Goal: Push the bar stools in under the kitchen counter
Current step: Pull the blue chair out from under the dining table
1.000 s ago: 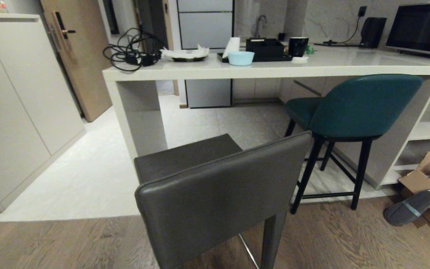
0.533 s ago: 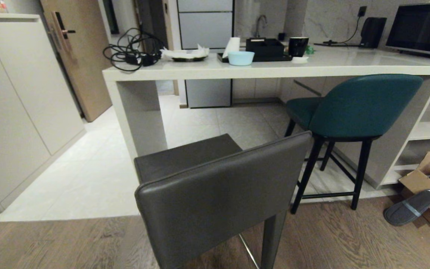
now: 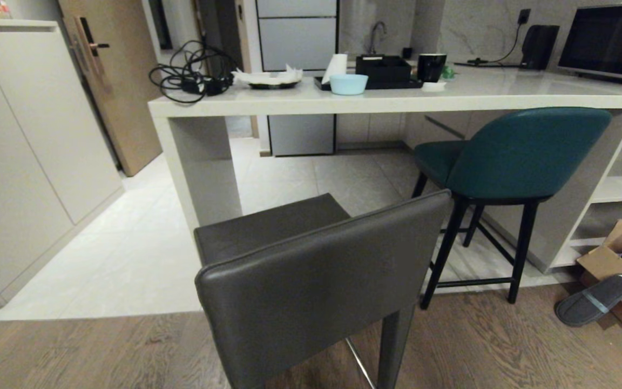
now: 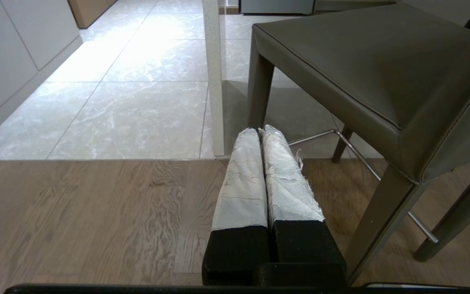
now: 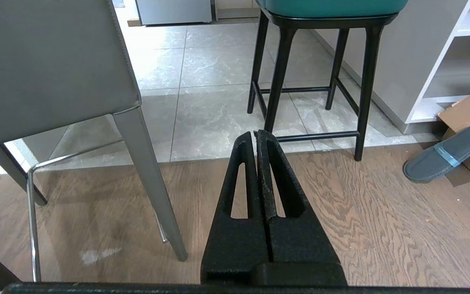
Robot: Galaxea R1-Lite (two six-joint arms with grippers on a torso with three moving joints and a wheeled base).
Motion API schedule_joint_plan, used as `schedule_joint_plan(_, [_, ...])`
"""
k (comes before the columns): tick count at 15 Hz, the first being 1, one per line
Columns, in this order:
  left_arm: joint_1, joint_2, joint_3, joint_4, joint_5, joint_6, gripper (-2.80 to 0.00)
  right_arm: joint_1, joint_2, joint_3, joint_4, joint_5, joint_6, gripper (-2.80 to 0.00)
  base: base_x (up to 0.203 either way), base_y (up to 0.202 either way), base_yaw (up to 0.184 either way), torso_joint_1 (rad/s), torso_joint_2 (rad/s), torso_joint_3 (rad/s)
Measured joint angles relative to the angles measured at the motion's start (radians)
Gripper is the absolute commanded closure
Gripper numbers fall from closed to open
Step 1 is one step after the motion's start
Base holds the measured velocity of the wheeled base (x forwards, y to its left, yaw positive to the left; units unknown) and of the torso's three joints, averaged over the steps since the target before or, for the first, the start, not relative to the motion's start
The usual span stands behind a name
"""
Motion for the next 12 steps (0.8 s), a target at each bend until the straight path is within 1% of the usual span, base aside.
schedule_joint_plan(9, [0.001,0.0,0.0,0.0,0.0,-0.001,0.0,0.0,0.0,0.0,0.0,0.0,0.0,0.0,0.0,0.0,0.0,0.0,0.0,0.0])
schedule_joint_plan(12, [0.002,0.0,0.0,0.0,-0.001,-0.001,0.0,0.001,0.0,0.0,0.0,0.001,0.001,0.0,0.001,-0.158,-0.003,0.006,0.0,0.003])
